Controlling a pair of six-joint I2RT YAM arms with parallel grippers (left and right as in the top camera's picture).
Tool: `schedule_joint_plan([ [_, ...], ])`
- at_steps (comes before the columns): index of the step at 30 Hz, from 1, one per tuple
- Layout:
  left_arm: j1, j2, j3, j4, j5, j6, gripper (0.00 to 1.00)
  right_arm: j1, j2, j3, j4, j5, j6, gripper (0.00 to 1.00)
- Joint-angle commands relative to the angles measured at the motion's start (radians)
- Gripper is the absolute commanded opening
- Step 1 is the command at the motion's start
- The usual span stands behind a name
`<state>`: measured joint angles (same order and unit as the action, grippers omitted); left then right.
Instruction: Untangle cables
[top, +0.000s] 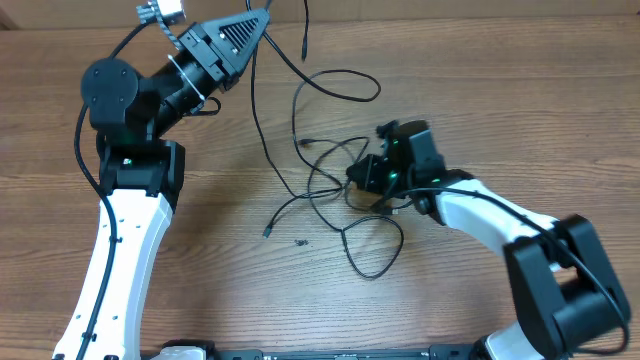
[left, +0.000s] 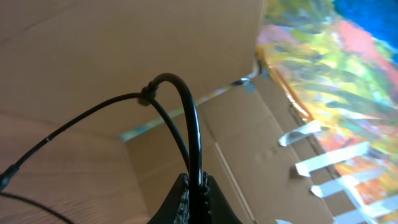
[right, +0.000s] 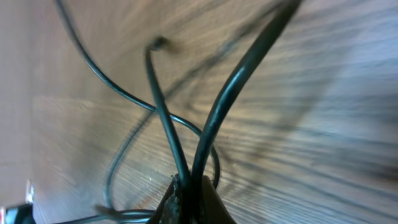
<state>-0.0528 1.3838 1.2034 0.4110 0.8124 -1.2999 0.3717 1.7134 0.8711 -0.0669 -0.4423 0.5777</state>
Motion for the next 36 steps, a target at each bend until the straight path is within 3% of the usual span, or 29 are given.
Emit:
schedule_joint_plan([
  [1, -0.006, -0.011, 0.011, -0.127, 0.01, 0.195, 0.04, -0.057, -0.12, 0.006, -0.037, -0.016, -0.008, 0.04],
  [7, -0.006, -0.011, 0.011, -0.446, -0.126, 0.394, 0.04, -0.155, -0.277, 0.006, -0.125, -0.016, -0.013, 0.04],
  [11, -0.006, -0.011, 0.011, -0.696, -0.322, 0.555, 0.04, -0.228, -0.43, 0.006, -0.171, -0.015, -0.056, 0.04],
  [19, -0.006, -0.011, 0.011, -0.977, -0.731, 0.699, 0.04, -0.341, -0.627, 0.006, -0.192, -0.015, -0.061, 0.04],
  [27, -0.006, -0.011, 0.011, -1.148, -1.13, 0.715, 0.04, -0.494, -0.684, 0.006, -0.239, -0.016, -0.087, 0.04],
  [32, -0.005, -0.011, 0.011, -1.175, -1.327, 0.748, 0.04, -0.575, -0.684, 0.006, -0.266, -0.016, -0.135, 0.04],
  [36, 0.012, -0.011, 0.011, -1.188, -1.382, 0.763, 0.04, -0.659, -0.684, 0.006, -0.307, -0.012, -0.185, 0.04],
])
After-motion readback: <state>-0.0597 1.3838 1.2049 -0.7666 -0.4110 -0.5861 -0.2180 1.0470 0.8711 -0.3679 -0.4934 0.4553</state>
